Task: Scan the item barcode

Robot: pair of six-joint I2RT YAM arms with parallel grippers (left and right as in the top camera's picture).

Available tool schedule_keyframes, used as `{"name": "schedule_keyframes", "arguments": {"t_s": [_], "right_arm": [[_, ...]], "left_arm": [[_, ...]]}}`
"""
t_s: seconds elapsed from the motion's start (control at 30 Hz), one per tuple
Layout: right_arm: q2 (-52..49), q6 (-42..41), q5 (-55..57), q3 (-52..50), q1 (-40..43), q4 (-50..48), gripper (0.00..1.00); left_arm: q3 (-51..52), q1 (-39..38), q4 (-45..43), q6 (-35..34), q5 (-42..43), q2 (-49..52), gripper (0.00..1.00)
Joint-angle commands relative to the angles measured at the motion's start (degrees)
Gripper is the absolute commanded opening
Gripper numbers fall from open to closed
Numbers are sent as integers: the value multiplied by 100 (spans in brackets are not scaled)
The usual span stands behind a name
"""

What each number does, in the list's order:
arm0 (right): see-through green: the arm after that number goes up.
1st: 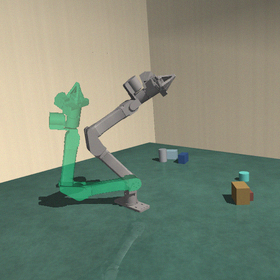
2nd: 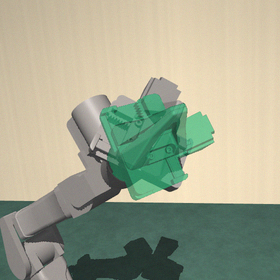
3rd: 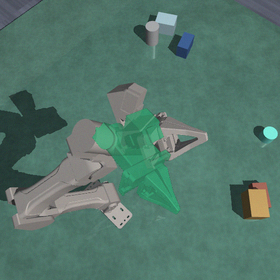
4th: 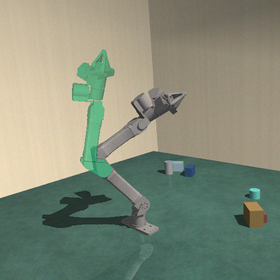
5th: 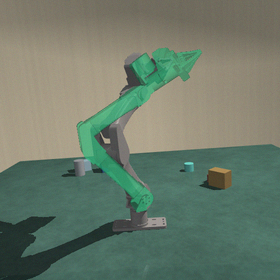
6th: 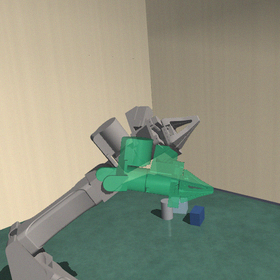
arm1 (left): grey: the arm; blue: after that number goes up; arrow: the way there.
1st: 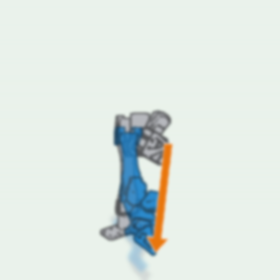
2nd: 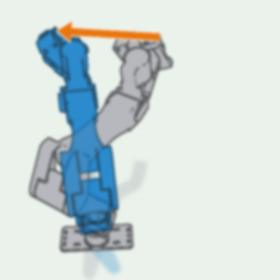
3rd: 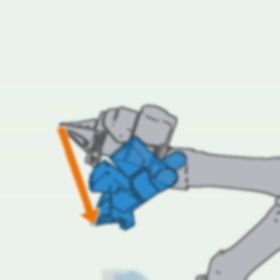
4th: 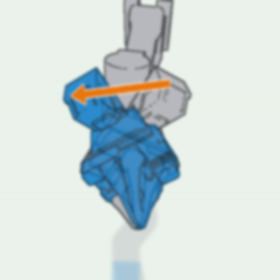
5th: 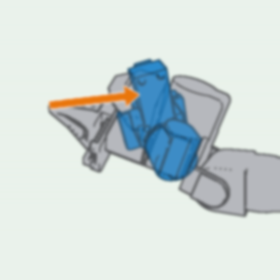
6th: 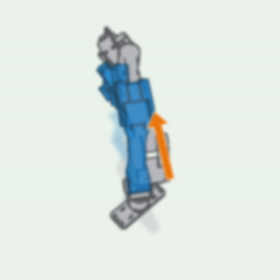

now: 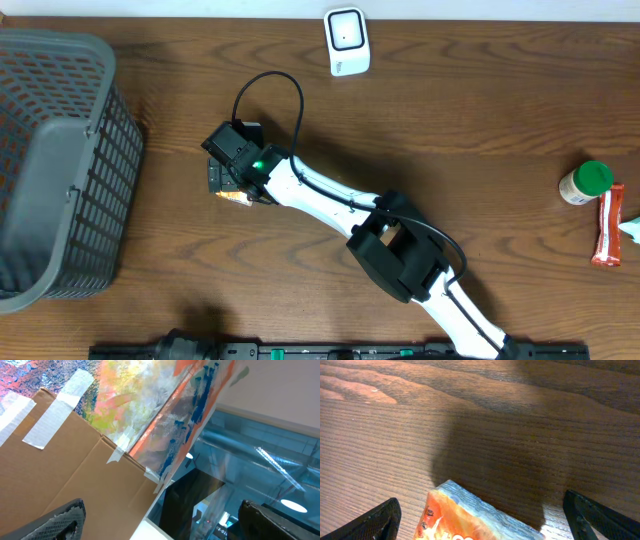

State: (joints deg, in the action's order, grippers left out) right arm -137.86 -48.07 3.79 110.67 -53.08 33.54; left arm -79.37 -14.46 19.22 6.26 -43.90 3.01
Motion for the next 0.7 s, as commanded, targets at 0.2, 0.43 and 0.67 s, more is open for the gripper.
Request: {"name": "schedule_keyframes", "arguments": {"t_s": [0.2, 0.43, 0.67], "right_arm": [[-306, -251, -26, -31, 59, 964, 84], [-295, -238, -24, 2, 146, 1478, 71], [-223, 85, -20, 173, 601, 2590, 66]], "left_arm": [[2, 2, -24, 101, -33, -42, 98], [2, 2, -24, 101, -35, -42, 98], [2, 2, -24, 101, -35, -42, 98]]}}
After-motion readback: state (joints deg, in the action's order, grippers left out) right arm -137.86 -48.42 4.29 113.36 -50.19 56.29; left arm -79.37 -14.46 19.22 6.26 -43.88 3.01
